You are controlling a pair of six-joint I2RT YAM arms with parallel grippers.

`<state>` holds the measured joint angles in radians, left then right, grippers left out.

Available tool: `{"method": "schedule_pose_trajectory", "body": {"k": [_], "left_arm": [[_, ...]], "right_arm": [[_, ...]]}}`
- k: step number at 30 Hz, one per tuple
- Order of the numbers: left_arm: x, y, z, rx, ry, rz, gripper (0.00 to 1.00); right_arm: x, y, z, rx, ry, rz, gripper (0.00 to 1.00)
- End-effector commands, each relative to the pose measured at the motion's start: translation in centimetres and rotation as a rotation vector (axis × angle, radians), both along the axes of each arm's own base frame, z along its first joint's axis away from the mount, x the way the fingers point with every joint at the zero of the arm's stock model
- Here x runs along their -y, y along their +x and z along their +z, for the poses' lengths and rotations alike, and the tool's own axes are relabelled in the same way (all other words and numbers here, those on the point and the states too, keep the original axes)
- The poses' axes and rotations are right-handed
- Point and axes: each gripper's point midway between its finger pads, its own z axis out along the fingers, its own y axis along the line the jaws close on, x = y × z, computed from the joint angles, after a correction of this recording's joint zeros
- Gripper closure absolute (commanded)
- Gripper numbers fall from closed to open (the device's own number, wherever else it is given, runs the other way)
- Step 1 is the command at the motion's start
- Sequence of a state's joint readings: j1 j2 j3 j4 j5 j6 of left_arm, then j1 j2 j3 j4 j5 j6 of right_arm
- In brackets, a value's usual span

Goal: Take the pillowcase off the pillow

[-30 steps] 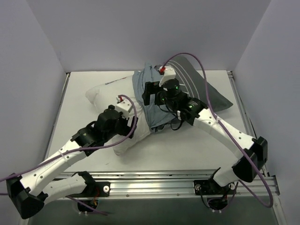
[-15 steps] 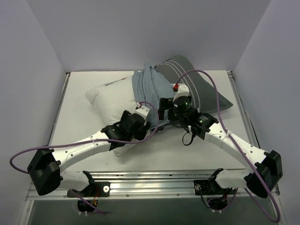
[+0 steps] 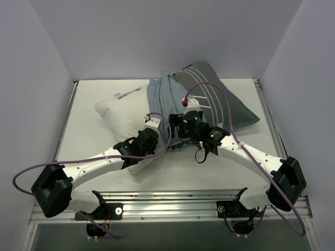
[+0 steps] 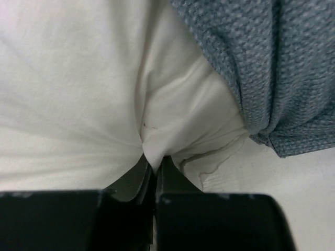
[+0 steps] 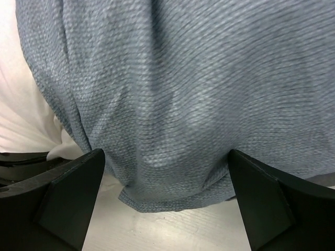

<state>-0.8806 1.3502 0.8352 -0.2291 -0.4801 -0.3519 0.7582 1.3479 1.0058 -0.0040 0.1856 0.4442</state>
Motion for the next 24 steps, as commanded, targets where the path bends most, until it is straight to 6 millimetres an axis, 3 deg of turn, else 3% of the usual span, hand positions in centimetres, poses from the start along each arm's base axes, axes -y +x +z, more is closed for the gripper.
{"method": "schedule_pose_trajectory", "body": {"k": [1,7,9,10,11,12,13,14,15,17,24], "left_arm": [[-0.2,-0.8,-0.6,-0.045,-0.029,-0.009,0.98],[-0.1,-1.1,2.9,-0.019,-0.088,-0.020,0.98],[0.0,-1.1,4.4,0.002,-0.107,-0.030,0.98],[-0.1,-1.2,5.2,0.013,-0.119,-0.033,0.98],[0.0,-1.2,6.0,0.025,-0.129,-0.037,0.98],[-0.2,-1.2,6.5,0.035,-0.130,-0.039,0.98],[-0.5,-1.3,7.1,0.043,-0.135,-0.037,0.98],[-0.8,-1.4,7.4,0.048,-0.135,-0.032,0.98],[-1.4,-1.3,7.5,0.046,-0.133,-0.015,0.98],[-2.3,-1.3,8.1,0.049,-0.155,0.007,0.98],[-7.7,-1.5,8.4,0.022,-0.189,0.156,0.98]], "right_arm": [[-0.9,0.0,-0.9,0.008,-0.017,-0.021,0.00],[-2.4,-0.6,-3.9,-0.027,-0.090,-0.026,0.00],[-2.5,-0.5,-5.4,-0.048,-0.123,-0.036,0.05],[-2.1,-0.2,-5.8,-0.044,-0.145,-0.064,0.10],[-1.7,0.1,-6.3,-0.046,-0.164,-0.085,0.31],[-1.3,0.5,-6.9,-0.051,-0.188,-0.103,0.45],[0.0,0.9,-7.4,-0.063,-0.229,-0.141,0.60],[0.8,1.3,-7.6,-0.070,-0.245,-0.165,0.87],[1.8,1.5,-7.8,-0.084,-0.268,-0.192,0.97],[4.7,3.0,-7.4,-0.080,-0.287,-0.286,1.00],[14.1,6.7,-2.5,-0.039,-0.223,-0.550,1.00]]}}
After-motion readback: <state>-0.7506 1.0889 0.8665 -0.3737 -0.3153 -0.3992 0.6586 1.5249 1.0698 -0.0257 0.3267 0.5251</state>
